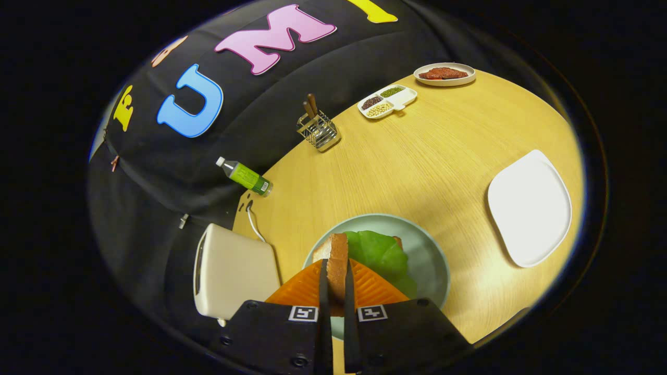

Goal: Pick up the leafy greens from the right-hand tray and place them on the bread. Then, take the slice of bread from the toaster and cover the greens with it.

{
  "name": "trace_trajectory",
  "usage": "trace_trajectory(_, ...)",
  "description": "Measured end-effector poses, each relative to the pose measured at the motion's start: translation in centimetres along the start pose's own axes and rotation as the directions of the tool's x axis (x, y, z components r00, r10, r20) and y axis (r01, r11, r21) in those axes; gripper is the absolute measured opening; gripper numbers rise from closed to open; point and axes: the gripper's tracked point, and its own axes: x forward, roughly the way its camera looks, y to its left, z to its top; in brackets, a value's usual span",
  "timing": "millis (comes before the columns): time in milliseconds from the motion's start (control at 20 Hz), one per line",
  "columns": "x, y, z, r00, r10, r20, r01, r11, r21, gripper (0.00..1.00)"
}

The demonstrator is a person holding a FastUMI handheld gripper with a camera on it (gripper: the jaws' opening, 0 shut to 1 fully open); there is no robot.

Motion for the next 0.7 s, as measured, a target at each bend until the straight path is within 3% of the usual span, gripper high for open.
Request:
trace_trajectory(250,0.2,-1.2,-0.4,1.0,-0.024,-0.016,0.02,0.979,-0.202,0.13)
trace_trajectory(500,0.3,-3.0,-0.4,0.998,-0.06,-0.022,0.051,0.953,-0.297,0.18)
trace_trajectory(700,0.1,-5.5,0.0,0.989,-0.146,0.006,0.136,0.906,-0.401,0.53)
